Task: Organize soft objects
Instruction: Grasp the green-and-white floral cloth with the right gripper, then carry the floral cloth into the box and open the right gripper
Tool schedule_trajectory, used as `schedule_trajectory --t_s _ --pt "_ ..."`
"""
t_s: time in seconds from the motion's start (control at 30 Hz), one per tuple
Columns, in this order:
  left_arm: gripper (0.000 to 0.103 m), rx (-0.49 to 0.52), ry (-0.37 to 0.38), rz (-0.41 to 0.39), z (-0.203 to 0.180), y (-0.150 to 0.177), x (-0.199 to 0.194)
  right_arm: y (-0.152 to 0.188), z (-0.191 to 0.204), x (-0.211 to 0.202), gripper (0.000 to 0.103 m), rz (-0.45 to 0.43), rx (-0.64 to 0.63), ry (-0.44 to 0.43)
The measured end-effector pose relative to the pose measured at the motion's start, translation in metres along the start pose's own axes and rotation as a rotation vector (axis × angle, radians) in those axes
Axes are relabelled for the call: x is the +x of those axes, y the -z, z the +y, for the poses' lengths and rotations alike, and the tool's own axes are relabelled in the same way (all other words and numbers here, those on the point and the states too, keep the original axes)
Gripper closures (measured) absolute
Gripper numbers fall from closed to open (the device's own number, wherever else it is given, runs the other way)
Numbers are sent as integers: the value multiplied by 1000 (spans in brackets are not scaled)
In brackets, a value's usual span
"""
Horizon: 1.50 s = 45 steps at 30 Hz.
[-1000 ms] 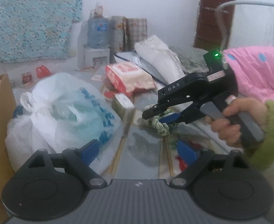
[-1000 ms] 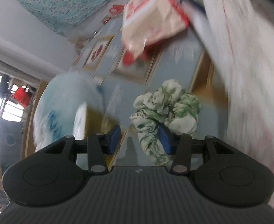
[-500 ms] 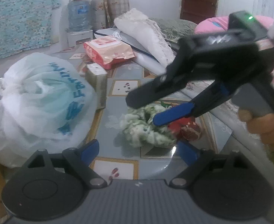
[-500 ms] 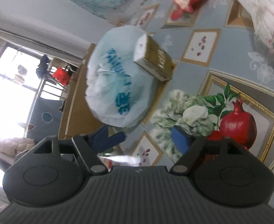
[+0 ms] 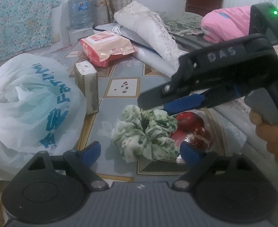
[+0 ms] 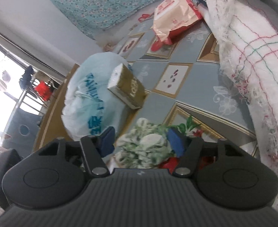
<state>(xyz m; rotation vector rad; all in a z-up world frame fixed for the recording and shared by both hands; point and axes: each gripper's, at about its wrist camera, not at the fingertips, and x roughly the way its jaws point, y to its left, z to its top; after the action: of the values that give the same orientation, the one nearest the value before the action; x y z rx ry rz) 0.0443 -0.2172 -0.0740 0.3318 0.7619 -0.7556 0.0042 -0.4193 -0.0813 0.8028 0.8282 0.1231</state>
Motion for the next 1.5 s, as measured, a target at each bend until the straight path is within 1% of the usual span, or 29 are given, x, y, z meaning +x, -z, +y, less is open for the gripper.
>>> schedule_trajectory --t_s 0.03,0.1,0.17,0.2,0.27,0.3,0.37,0.43,0.47,0.5,0.57,0.67,0.83,1.0,1.13,1.27,1.33,1.5 --pt "13 4 -4 2 -1 0 2 1 0 4 50 2 -12 7" --pt "19 10 -7 4 -2 -1 4 3 1 9 55 12 -32 24" --pt "28 15 -7 11 -4 -2 7 6 3 13 59 19 -54 42" --pt "29 15 -4 12 -4 -1 7 7 3 15 61 23 -62 49" --pt "35 13 -3 7 -5 -1 8 9 3 20 72 29 -66 54" --pt "35 14 -5 3 -5 -1 7 11 3 21 74 32 -67 54" --pt "42 14 -10 -4 -5 0 7 12 2 21 78 28 -63 55" --pt "45 11 -10 -7 -5 0 7 13 2 20 80 26 -59 48" --pt "50 10 -12 -10 -5 0 6 14 1 21 81 26 -57 44" --pt "52 10 -13 -14 -5 0 5 14 1 22 81 26 -56 41" --pt "58 6 -17 -20 -4 0 3 16 1 23 82 23 -54 32" --pt "64 -7 -18 -35 -3 -1 -4 16 4 20 83 15 -49 14" --pt "66 -4 -24 -77 -5 -6 -21 15 13 8 83 -7 -53 -23" --pt "66 32 -44 -165 -7 -13 -54 11 34 -12 83 -51 -79 -70" --pt "66 41 -65 -239 -2 -20 -84 5 58 -26 83 -86 -114 -106" --pt "66 66 -121 -299 8 -23 -112 -2 88 -27 83 -93 -147 -146" --pt "66 85 -173 -320 16 -24 -125 -9 106 -22 83 -86 -171 -174" --pt "66 47 -272 -344 50 -25 -153 -25 158 7 82 -35 -249 -256"
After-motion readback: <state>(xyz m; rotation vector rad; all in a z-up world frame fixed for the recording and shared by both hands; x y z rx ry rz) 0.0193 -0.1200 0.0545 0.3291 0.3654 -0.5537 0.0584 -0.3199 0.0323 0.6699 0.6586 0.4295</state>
